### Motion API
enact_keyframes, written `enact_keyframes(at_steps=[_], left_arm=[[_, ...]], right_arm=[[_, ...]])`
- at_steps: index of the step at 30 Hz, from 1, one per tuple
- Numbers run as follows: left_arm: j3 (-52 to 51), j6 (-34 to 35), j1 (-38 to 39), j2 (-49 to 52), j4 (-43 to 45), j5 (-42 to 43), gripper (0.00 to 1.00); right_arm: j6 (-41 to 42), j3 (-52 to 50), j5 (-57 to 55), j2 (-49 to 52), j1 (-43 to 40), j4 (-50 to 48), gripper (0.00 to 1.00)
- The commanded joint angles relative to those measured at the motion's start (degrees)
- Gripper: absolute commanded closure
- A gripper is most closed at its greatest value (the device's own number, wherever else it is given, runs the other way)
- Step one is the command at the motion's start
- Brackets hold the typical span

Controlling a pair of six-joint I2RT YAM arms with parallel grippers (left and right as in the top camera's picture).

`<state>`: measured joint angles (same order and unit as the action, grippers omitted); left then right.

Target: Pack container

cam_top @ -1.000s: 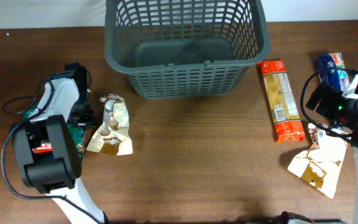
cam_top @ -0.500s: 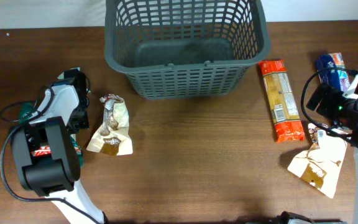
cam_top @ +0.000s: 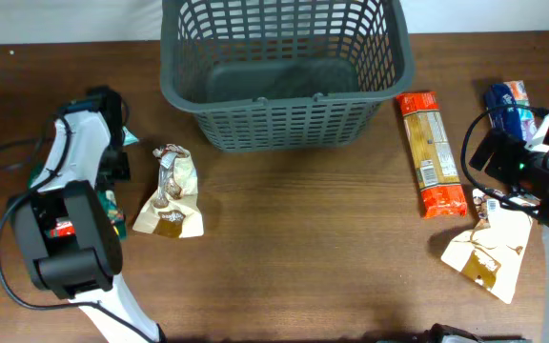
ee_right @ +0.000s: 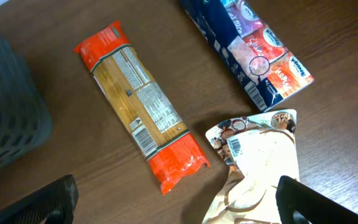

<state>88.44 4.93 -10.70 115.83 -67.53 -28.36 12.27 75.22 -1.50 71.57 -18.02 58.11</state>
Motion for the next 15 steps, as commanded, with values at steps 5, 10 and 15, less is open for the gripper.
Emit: enact_keyframes(at_steps=[5,10,15], left_arm=[[13.0,-1.8,-0.2,-3.1,-5.9,-1.4,0.98],[15.2,-2.0,-0.2,-3.1,-7.3,-1.5,0.98],[15.2,-1.9,-0.2,-3.0,-7.5,-1.5,0.98]], right_arm=[[0.7,1.6,-0.7,0.0,-0.4,0.1,0.01],[0.7,1.6,-0.7,0.0,-0.4,0.1,0.01],[0.7,1.6,-0.7,0.0,-0.4,0.1,0.01]])
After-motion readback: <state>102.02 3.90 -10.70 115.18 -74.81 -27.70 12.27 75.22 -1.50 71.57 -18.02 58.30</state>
